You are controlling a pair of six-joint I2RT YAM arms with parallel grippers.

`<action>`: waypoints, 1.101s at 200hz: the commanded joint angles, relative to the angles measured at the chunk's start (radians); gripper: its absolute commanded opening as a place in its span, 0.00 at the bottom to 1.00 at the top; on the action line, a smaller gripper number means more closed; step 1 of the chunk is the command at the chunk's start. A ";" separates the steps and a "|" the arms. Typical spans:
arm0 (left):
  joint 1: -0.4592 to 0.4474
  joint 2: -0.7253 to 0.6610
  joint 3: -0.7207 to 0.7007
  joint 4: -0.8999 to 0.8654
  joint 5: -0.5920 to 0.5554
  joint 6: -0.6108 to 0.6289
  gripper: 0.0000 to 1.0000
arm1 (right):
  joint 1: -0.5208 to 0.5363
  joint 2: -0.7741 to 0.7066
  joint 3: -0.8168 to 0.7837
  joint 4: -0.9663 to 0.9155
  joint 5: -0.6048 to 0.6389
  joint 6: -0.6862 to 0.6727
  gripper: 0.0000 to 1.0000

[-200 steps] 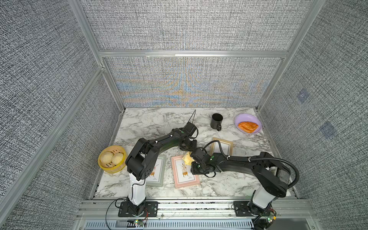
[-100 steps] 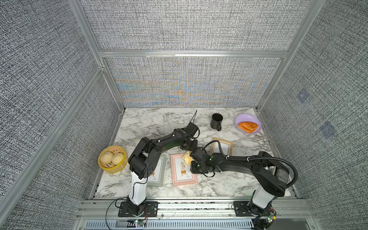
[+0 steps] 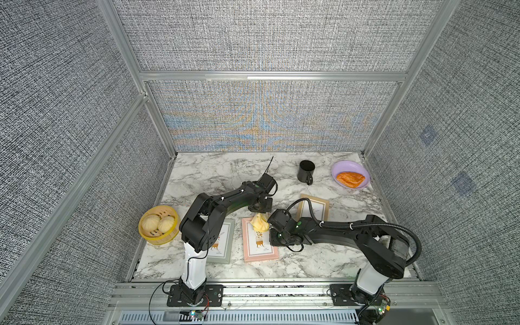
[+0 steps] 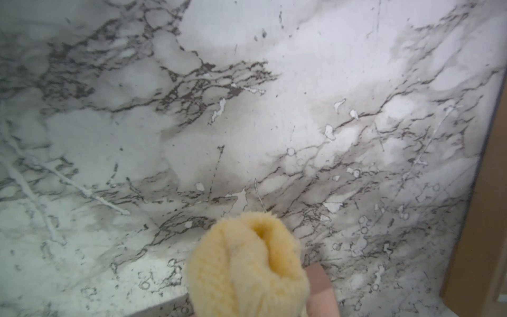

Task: Wipe the picture frame with a cloth
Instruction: Wipe the dirt from the picture frame.

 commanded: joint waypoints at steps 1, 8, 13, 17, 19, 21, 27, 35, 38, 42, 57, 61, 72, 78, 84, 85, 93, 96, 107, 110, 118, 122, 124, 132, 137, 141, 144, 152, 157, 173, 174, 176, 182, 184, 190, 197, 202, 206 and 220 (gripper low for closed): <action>0.000 -0.008 -0.018 -0.020 -0.032 0.027 0.00 | -0.001 0.006 -0.020 -0.287 0.069 0.021 0.26; 0.000 -0.018 -0.030 -0.020 -0.039 0.032 0.00 | -0.001 0.005 -0.019 -0.292 0.071 0.025 0.26; -0.001 -0.027 -0.041 -0.018 -0.043 0.035 0.00 | -0.001 0.004 -0.019 -0.297 0.072 0.028 0.26; 0.001 -0.033 -0.048 -0.016 -0.045 0.038 0.00 | -0.001 0.002 -0.020 -0.299 0.074 0.030 0.26; 0.002 -0.037 -0.052 -0.015 -0.047 0.039 0.00 | -0.001 0.002 -0.018 -0.301 0.074 0.031 0.26; 0.002 -0.040 -0.057 -0.013 -0.047 0.041 0.00 | -0.001 0.002 -0.018 -0.301 0.074 0.032 0.26; 0.002 -0.049 -0.068 -0.008 -0.042 0.044 0.00 | -0.001 0.003 -0.016 -0.303 0.074 0.035 0.26; 0.002 -0.064 -0.086 0.010 -0.025 0.050 0.00 | -0.001 0.003 -0.015 -0.303 0.074 0.037 0.26; 0.002 -0.069 -0.093 0.020 -0.015 0.052 0.00 | -0.001 0.002 -0.014 -0.300 0.074 0.037 0.26; 0.002 -0.075 -0.102 0.034 0.002 0.055 0.00 | 0.000 0.003 -0.014 -0.302 0.074 0.039 0.26; -0.002 -0.079 -0.120 0.080 0.069 0.059 0.00 | 0.000 -0.001 -0.014 -0.300 0.076 0.041 0.26; -0.004 -0.077 -0.121 0.089 0.084 0.060 0.00 | 0.001 -0.002 -0.014 -0.301 0.076 0.041 0.26; -0.014 -0.064 -0.113 0.108 0.116 0.060 0.00 | 0.000 -0.001 -0.014 -0.300 0.076 0.041 0.26; -0.021 -0.055 -0.108 0.118 0.134 0.060 0.00 | 0.001 0.000 -0.013 -0.299 0.076 0.040 0.26; -0.027 -0.045 -0.102 0.127 0.145 0.060 0.00 | 0.000 0.003 -0.010 -0.300 0.076 0.038 0.26; -0.028 -0.044 -0.100 0.128 0.148 0.059 0.00 | 0.000 0.003 -0.010 -0.300 0.076 0.038 0.26; -0.038 -0.033 -0.094 0.139 0.164 0.057 0.00 | 0.000 0.005 -0.005 -0.300 0.076 0.036 0.26; -0.043 -0.027 -0.091 0.142 0.170 0.055 0.00 | 0.000 0.006 -0.003 -0.301 0.076 0.036 0.26; -0.055 -0.010 -0.079 0.153 0.182 0.050 0.00 | 0.001 0.010 0.004 -0.302 0.077 0.035 0.26; -0.057 -0.007 -0.076 0.156 0.187 0.048 0.00 | 0.000 0.011 0.005 -0.303 0.077 0.036 0.26; -0.066 0.005 -0.070 0.167 0.199 0.042 0.00 | 0.001 0.012 0.008 -0.302 0.079 0.037 0.26; -0.068 0.005 -0.067 0.170 0.202 0.039 0.00 | 0.001 0.012 0.008 -0.302 0.079 0.038 0.26; -0.071 0.006 -0.065 0.171 0.203 0.038 0.00 | 0.001 0.013 0.011 -0.303 0.079 0.038 0.26; -0.077 0.033 -0.059 0.173 0.206 0.031 0.00 | 0.001 0.017 0.017 -0.307 0.080 0.037 0.26; -0.079 0.040 -0.056 0.173 0.206 0.029 0.00 | 0.000 0.020 0.020 -0.312 0.080 0.037 0.26; -0.081 0.043 -0.054 0.172 0.204 0.029 0.00 | 0.000 0.020 0.023 -0.314 0.079 0.037 0.26; -0.082 0.044 -0.056 0.172 0.200 0.028 0.00 | 0.000 0.022 0.023 -0.316 0.080 0.039 0.26; -0.083 0.043 -0.060 0.165 0.185 0.028 0.00 | 0.000 0.023 0.024 -0.320 0.080 0.041 0.26; -0.083 0.041 -0.061 0.154 0.171 0.030 0.00 | 0.001 0.024 0.025 -0.323 0.080 0.042 0.26; -0.078 0.026 -0.067 0.111 0.113 0.050 0.00 | 0.000 0.022 0.023 -0.335 0.085 0.044 0.26; -0.077 0.025 -0.069 0.109 0.109 0.051 0.00 | -0.001 0.022 0.023 -0.337 0.085 0.044 0.26; -0.075 0.021 -0.070 0.104 0.105 0.054 0.00 | 0.000 0.022 0.023 -0.338 0.086 0.044 0.26; -0.070 0.016 -0.078 0.092 0.085 0.061 0.00 | 0.000 0.021 0.022 -0.344 0.088 0.044 0.26; -0.067 0.016 -0.081 0.087 0.081 0.062 0.00 | 0.001 0.020 0.020 -0.344 0.088 0.044 0.26; -0.057 -0.005 -0.091 0.080 0.070 0.068 0.00 | 0.001 0.018 0.019 -0.348 0.090 0.044 0.26; -0.042 -0.025 -0.105 0.076 0.060 0.071 0.00 | 0.000 0.017 0.014 -0.348 0.090 0.068 0.26; -0.031 -0.035 -0.115 0.072 0.052 0.075 0.00 | 0.000 0.017 0.012 -0.348 0.090 0.079 0.26; -0.023 -0.043 -0.123 0.070 0.046 0.078 0.00 | 0.000 0.015 0.011 -0.350 0.090 0.081 0.26; 0.007 -0.069 -0.144 0.060 0.027 0.086 0.00 | 0.001 0.016 0.007 -0.351 0.091 0.089 0.26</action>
